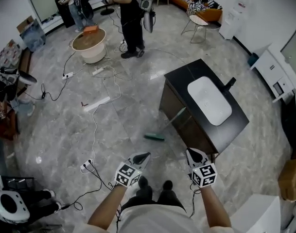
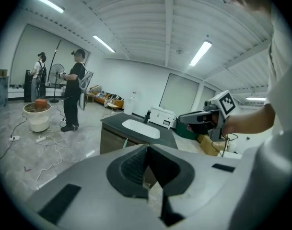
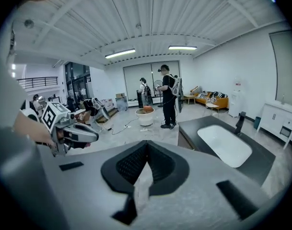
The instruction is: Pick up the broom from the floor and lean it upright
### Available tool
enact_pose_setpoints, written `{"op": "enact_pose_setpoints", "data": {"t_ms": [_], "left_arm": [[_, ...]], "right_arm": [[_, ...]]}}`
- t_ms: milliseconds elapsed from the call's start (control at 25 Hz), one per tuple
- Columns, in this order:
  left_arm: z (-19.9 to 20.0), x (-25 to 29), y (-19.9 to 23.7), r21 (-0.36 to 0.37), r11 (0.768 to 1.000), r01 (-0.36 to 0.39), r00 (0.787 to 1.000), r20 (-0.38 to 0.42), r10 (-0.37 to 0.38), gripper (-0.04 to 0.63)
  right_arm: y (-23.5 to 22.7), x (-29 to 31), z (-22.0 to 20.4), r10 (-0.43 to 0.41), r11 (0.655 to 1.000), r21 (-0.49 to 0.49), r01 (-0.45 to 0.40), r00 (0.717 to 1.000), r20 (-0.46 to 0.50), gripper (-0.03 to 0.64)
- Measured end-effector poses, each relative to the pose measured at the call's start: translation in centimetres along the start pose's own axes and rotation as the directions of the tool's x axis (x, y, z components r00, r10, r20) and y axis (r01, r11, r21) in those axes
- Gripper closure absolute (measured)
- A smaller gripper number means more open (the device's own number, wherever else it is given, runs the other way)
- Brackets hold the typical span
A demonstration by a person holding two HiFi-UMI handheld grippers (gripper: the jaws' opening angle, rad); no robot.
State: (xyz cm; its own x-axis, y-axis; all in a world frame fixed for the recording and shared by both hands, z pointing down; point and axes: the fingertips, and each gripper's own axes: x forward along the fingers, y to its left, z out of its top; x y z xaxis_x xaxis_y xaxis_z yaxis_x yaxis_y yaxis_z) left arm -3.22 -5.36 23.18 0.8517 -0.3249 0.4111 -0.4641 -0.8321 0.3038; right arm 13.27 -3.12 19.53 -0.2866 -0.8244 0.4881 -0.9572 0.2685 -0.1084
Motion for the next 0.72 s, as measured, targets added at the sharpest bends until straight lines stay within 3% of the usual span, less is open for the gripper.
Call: {"op": "enact_pose_setpoints", "data": {"t_ms": [360, 720], "left_arm": [[3.8, -3.2, -10.4, 0.006, 0.998, -0.058, 0.995, 0.084, 0.057, 0.588], [4.8, -5.8, -16.5, -0.026, 0.992, -0.121, 0.979, 0.164, 0.123, 0.588]], "right_arm": [[-0.4, -11.8, 0.2, 0.031, 0.999, -0.018, -0.030, 0.998, 0.061, 0.617], [-0.7, -19.2, 1.4, 0.093, 0.994, -0.063, -0.085, 0.986, 0.136, 0.617]]}}
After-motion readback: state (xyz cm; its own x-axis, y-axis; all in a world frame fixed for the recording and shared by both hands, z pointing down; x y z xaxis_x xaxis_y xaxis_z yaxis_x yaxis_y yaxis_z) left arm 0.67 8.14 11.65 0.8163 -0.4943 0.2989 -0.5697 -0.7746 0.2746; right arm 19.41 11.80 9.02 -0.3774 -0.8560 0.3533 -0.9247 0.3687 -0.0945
